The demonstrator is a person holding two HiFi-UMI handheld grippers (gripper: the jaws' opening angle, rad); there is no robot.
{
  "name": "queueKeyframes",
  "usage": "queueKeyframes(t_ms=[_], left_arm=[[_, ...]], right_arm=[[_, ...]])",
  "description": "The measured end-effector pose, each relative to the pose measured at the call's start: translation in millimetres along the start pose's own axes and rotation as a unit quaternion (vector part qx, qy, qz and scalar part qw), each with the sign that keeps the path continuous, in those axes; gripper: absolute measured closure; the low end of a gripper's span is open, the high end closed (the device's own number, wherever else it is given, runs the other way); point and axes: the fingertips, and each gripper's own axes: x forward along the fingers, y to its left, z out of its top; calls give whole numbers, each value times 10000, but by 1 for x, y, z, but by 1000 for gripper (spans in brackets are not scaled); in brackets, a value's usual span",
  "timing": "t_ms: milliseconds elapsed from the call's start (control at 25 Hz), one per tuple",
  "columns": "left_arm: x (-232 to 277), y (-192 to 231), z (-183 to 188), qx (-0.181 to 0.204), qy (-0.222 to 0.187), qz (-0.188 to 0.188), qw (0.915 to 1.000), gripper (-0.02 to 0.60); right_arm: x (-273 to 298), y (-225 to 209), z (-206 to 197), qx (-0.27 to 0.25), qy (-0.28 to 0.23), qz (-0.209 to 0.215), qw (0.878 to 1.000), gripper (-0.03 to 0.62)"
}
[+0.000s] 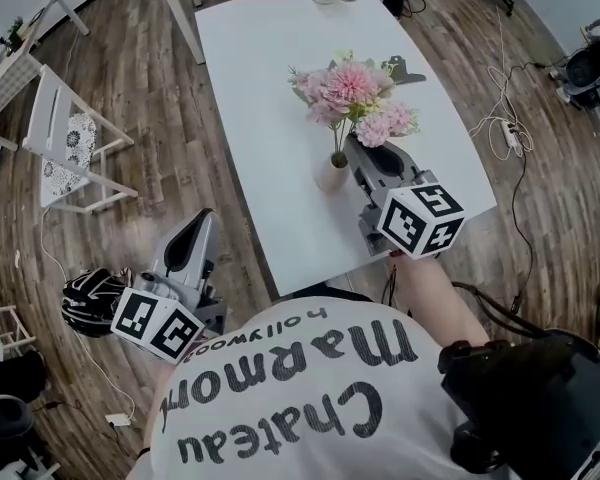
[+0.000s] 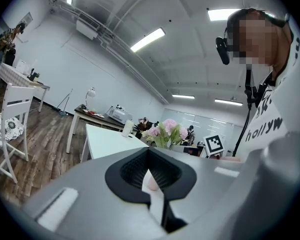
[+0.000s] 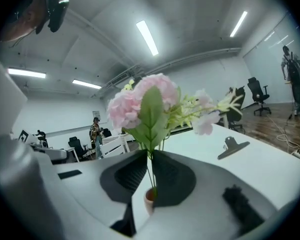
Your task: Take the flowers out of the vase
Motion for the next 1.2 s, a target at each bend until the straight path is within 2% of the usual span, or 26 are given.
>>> queueKeyframes(t_ms=[240,640,1200], left_arm=[[-6,-5,-1,34,-20,-16,10000,575],[-20,-21,1,108,-166,-51,9998,575],[-62,-36,12,191,-440,-8,9988,575]], right_arm=[[-10,5,11,12,-314,87,9995,553],[-34,23,35,-325,-753,214,9964,554],[-52,35,66,-867,-1164,26,9894,556]])
